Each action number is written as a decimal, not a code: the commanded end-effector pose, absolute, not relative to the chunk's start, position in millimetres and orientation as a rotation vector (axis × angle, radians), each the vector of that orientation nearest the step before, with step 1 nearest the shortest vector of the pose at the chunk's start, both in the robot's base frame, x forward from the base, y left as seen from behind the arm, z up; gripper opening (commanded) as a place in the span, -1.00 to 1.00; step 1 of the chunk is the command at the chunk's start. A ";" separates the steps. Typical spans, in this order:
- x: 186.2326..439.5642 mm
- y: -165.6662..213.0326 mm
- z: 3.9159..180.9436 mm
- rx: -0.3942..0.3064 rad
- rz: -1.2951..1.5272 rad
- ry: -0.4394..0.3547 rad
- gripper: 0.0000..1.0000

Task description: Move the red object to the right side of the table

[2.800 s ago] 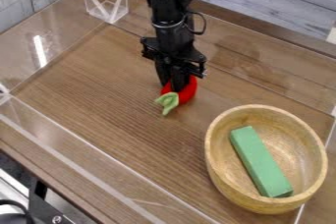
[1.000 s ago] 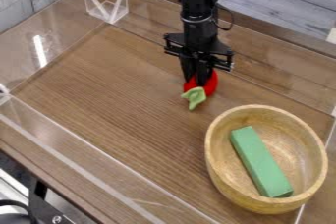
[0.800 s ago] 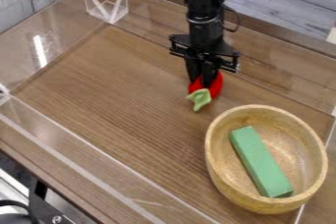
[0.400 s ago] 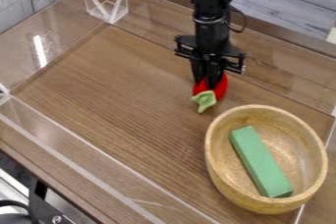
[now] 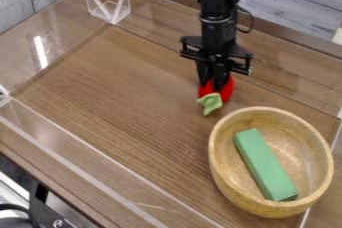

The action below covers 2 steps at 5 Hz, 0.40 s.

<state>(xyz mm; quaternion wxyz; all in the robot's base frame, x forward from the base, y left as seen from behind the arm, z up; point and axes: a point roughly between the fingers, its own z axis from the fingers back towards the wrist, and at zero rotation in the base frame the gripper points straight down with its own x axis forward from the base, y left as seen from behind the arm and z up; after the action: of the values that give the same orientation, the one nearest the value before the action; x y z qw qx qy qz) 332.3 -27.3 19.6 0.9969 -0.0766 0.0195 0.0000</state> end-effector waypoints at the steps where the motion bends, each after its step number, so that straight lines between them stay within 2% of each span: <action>1: 317.3 -59.7 2.0 -0.164 -0.067 0.128 -1.00; 2: 316.5 -61.9 1.6 -0.166 -0.075 0.145 -1.00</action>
<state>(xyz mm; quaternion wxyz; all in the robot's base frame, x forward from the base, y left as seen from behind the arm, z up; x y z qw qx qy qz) 330.9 -38.9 19.7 0.9960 -0.0804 0.0351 -0.0152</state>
